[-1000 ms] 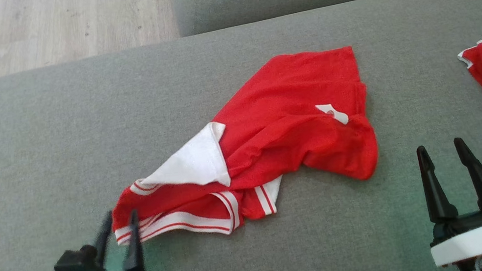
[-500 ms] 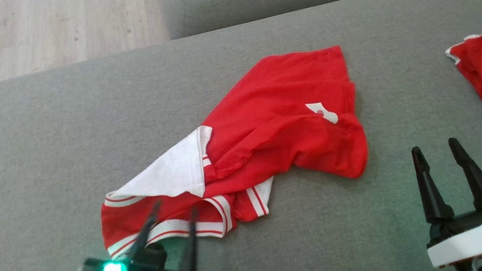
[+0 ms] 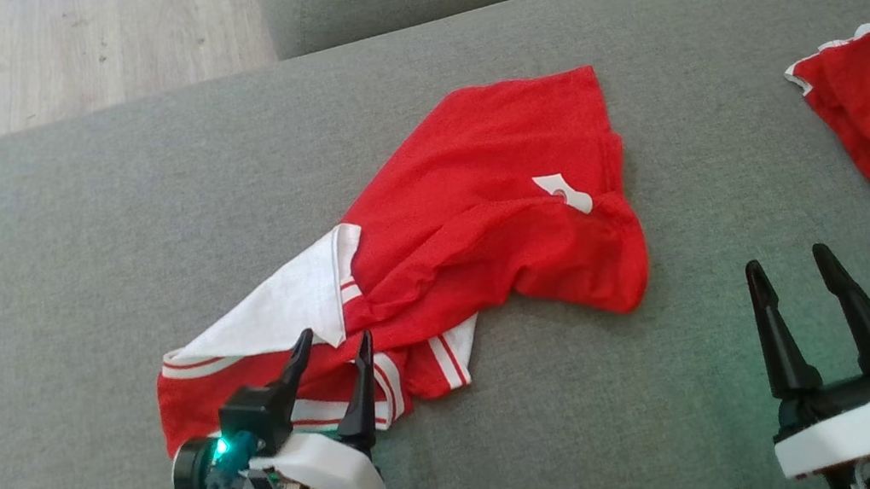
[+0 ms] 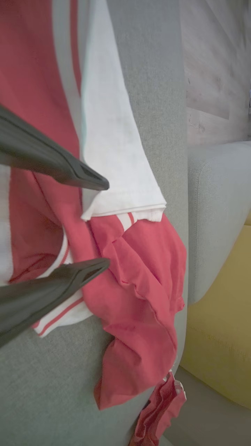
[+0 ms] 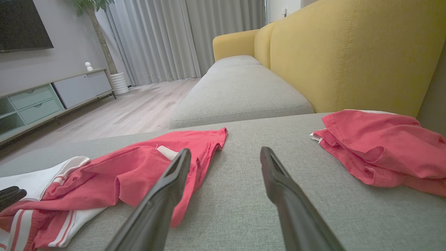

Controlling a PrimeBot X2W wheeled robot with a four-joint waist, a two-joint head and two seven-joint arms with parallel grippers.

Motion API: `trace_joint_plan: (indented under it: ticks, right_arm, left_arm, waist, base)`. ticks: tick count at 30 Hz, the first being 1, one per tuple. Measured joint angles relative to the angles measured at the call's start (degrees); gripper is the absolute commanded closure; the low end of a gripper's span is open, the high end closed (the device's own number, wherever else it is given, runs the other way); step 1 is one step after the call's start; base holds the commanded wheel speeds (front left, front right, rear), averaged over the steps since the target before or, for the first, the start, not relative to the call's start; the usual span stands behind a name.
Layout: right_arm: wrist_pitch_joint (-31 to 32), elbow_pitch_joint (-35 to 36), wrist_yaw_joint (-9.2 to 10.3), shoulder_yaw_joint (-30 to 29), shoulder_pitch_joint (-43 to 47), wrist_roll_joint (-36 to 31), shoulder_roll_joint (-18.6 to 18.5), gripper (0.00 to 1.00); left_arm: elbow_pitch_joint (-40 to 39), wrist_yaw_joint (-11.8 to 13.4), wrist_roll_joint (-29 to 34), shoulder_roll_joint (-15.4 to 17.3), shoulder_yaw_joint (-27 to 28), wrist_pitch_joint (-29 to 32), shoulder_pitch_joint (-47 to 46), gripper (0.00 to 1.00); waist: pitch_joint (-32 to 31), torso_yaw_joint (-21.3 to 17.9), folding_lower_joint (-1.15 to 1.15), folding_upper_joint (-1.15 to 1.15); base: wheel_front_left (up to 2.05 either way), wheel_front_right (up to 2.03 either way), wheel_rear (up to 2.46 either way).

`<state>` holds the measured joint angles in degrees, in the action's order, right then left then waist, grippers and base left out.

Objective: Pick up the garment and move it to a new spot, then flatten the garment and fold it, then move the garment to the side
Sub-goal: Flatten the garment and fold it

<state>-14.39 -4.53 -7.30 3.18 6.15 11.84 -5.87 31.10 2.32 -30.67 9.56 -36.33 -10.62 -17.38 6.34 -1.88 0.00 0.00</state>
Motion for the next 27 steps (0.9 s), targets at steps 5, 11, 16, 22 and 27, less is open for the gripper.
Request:
trace_joint_plan:
  ticks: [5, 11, 16, 22, 27]
  right_arm:
    - [0.0, 0.0, 0.0, 0.2, 0.0, -0.2, -0.2, 0.0]
    - [0.0, 0.0, 0.0, 0.1, 0.0, -0.3, -0.4, 0.0]
    - [0.0, 0.0, 0.0, 0.1, 0.0, -0.8, -0.5, 0.0]
    - [0.0, 0.0, 0.0, 0.5, 0.0, -0.8, -0.6, 0.0]
    - [0.0, 0.0, 0.0, 0.7, 0.0, -0.8, -0.7, 0.0]
  left_arm:
    - [3.9, -0.3, -0.7, -0.6, 0.2, 1.0, -0.6, 0.0]
    - [6.2, 0.7, -0.8, -1.3, 1.0, 0.3, -1.7, 0.0]
    - [7.9, 0.8, -1.7, -1.8, 1.2, -0.4, -2.3, 0.16]
    - [9.3, 1.0, -2.6, -2.0, 1.6, -0.6, -2.3, 1.0]
    - [9.7, 0.6, -2.7, -1.9, 1.7, -0.8, -2.4, 1.0]
  waist:
    - [0.1, -0.6, 0.0, 0.0]
    - [0.0, -0.8, 0.0, 0.0]
    - [-0.4, -0.6, 0.0, 0.0]
    - [-0.8, -0.6, 0.0, 0.0]
    - [-0.8, -0.7, 0.0, 0.0]
  base:
    - [0.0, 0.0, 0.0]
    - [0.0, 0.0, 0.0]
    - [0.0, 0.0, 0.0]
    - [0.0, 0.0, 0.0]
    - [0.0, 0.0, 0.0]
